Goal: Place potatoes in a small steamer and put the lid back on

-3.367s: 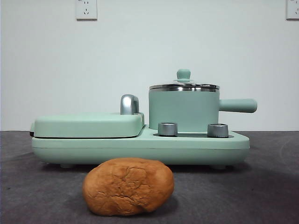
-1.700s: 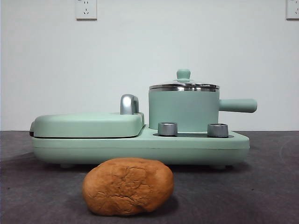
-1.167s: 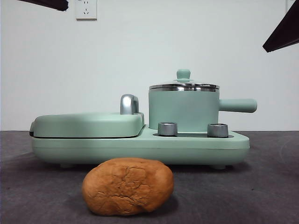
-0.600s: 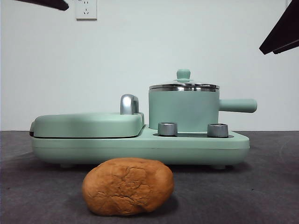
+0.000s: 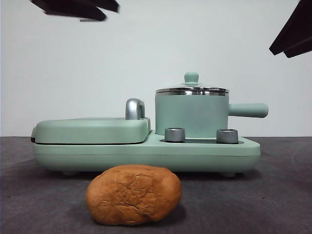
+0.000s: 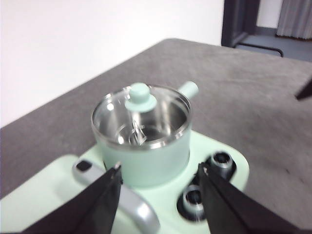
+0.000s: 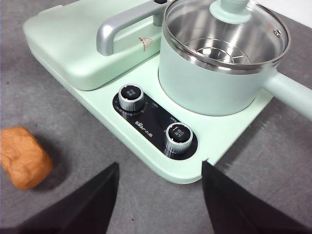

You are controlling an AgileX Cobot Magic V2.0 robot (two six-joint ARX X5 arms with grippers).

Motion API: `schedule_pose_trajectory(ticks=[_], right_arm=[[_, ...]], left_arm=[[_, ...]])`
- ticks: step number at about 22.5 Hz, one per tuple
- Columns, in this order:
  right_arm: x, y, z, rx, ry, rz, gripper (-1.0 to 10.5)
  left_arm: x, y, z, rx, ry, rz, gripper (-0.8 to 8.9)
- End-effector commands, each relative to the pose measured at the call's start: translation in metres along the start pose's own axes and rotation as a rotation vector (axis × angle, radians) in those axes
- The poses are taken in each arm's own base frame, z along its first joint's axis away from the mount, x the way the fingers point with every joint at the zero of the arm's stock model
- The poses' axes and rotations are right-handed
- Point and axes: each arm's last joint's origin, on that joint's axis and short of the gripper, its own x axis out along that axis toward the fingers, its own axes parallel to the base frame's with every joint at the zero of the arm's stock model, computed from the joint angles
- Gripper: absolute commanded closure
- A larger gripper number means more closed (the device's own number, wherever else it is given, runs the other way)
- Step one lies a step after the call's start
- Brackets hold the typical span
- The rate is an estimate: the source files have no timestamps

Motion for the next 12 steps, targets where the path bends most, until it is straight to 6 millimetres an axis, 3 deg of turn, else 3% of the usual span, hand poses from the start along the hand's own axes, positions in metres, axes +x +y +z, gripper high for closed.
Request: schedule_pose_trajectory(ticks=[1,12], right_arm=[[-0.001,0.000,0.007,0.021,-0.030,-0.001,6.8],[-0.002,-0.002,0.017,0.062,-0.139,-0.017,6.8]], left_arm=[[0.019,0.004,0.006,-0.051,-0.034,0.019,5.66],[0.109,0.014,0.011,-0.103,-0.015,-0.039,5.66]])
